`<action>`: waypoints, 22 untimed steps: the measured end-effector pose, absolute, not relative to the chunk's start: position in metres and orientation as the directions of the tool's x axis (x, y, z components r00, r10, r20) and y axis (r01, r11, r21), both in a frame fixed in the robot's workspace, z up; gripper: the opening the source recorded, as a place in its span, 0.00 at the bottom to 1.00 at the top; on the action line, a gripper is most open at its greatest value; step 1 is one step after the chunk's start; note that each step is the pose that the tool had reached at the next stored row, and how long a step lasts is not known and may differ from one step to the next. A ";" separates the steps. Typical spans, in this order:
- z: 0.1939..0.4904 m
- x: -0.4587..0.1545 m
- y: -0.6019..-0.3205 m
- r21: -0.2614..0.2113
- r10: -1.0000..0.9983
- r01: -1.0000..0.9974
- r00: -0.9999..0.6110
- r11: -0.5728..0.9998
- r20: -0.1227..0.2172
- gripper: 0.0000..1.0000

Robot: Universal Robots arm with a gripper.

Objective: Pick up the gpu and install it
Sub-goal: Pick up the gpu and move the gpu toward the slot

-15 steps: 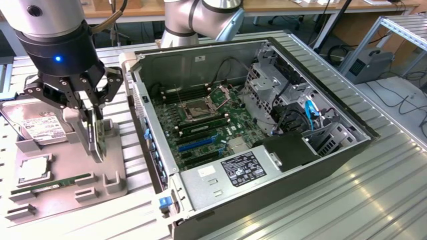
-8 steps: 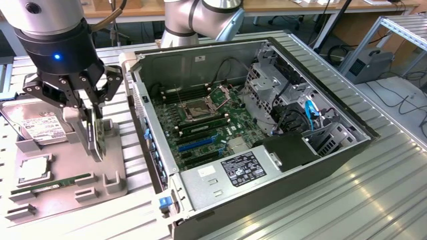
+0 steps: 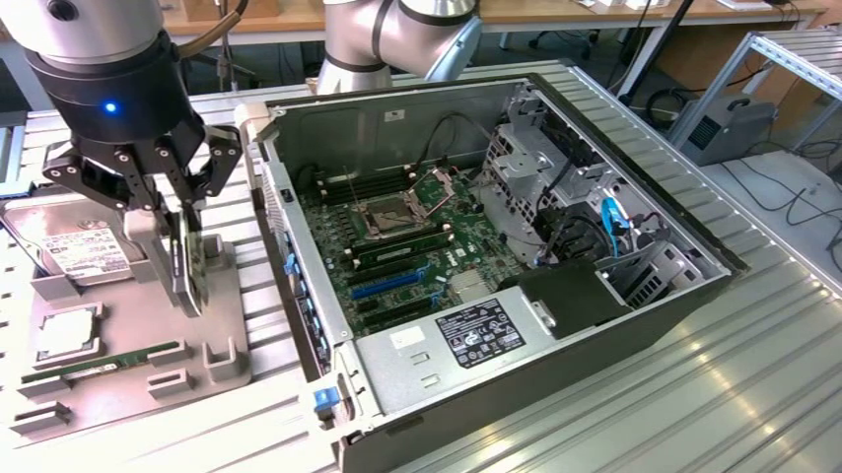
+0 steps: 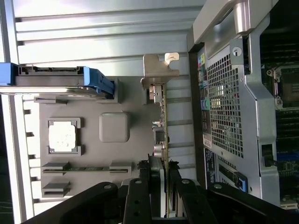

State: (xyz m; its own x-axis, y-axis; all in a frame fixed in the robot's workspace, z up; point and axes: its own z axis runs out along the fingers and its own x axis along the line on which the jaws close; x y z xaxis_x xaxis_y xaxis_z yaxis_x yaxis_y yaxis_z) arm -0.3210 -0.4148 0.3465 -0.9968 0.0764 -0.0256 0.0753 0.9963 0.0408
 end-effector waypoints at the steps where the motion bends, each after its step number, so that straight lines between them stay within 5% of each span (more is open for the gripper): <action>1: 0.347 -0.321 -0.415 0.041 0.076 0.075 -0.997 0.996 -0.026 0.27; 22: 0.354 -0.321 -0.415 0.041 0.076 0.075 -0.997 0.996 -0.026 0.27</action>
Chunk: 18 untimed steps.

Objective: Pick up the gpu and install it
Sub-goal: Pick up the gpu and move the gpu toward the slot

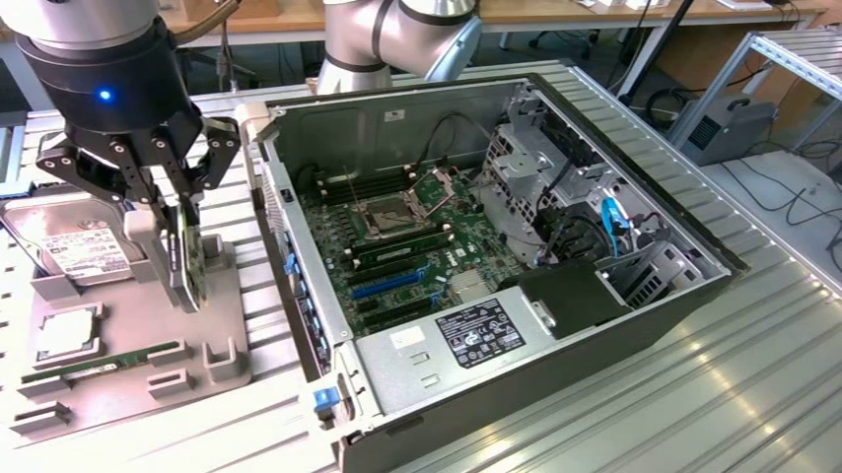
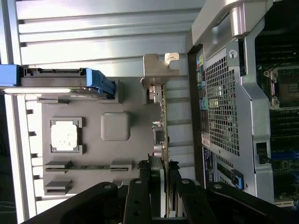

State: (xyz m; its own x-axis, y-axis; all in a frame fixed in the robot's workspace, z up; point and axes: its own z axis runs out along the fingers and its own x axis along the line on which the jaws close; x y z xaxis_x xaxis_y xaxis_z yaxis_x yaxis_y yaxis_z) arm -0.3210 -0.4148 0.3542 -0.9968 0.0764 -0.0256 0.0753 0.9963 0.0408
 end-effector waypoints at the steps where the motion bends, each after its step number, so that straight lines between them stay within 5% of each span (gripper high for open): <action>1: 0.355 -0.321 -0.415 0.041 0.076 0.075 -0.997 0.996 -0.026 0.27; 18: 0.361 -0.321 -0.415 0.041 0.076 0.075 -0.997 0.996 -0.026 0.27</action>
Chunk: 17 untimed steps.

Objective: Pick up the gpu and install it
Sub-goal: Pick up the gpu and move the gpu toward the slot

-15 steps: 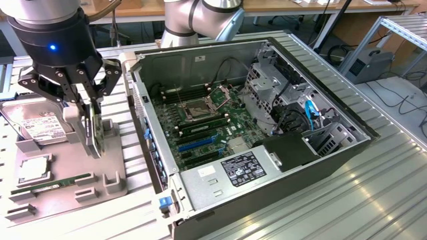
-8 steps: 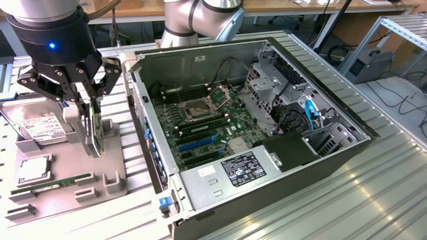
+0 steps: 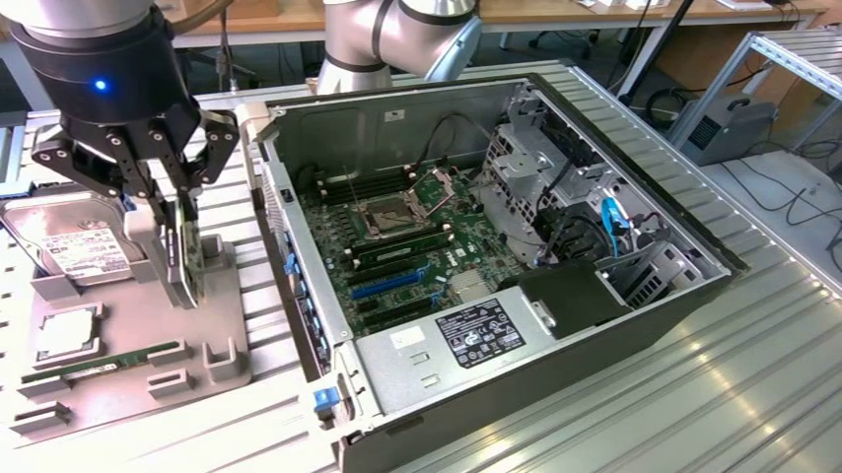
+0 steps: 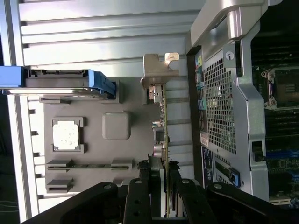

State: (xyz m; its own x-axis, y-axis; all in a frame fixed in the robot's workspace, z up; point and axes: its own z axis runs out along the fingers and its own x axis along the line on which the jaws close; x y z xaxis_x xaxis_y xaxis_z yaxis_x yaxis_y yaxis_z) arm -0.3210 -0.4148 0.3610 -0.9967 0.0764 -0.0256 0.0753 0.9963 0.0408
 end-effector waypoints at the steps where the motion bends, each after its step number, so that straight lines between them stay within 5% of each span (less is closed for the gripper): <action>1: 0.361 -0.321 -0.415 0.041 0.076 0.075 -0.997 0.996 -0.026 0.27; 17: 0.368 -0.321 -0.415 0.041 0.076 0.075 -0.997 0.996 -0.026 0.27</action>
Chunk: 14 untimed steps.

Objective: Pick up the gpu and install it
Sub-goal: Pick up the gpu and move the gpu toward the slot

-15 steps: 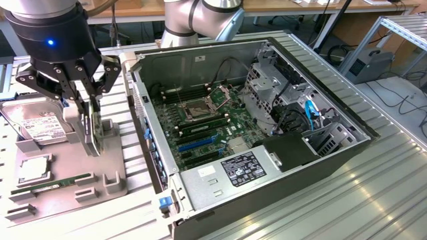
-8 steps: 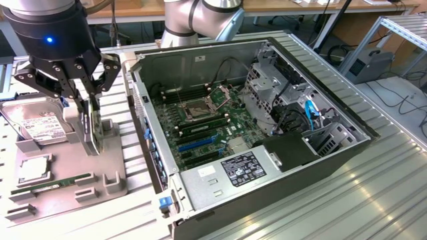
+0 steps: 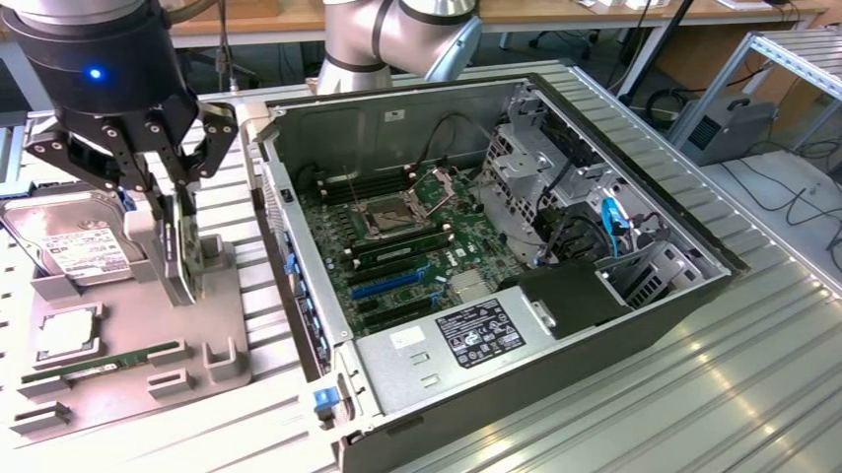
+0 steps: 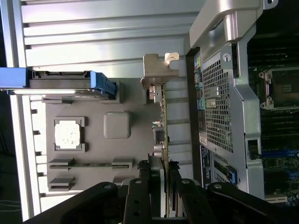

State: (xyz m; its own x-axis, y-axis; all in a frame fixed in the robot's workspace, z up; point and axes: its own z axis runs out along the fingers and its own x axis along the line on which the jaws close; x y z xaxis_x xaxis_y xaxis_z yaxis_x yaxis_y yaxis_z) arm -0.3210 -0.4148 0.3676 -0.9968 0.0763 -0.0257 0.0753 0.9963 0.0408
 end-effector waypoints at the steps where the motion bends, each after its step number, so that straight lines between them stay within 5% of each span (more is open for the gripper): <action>1: 0.368 -0.321 -0.415 0.041 0.076 0.075 -0.997 0.996 -0.026 0.27; 14: 0.374 -0.321 -0.415 0.041 0.076 0.075 -0.997 0.996 -0.026 0.27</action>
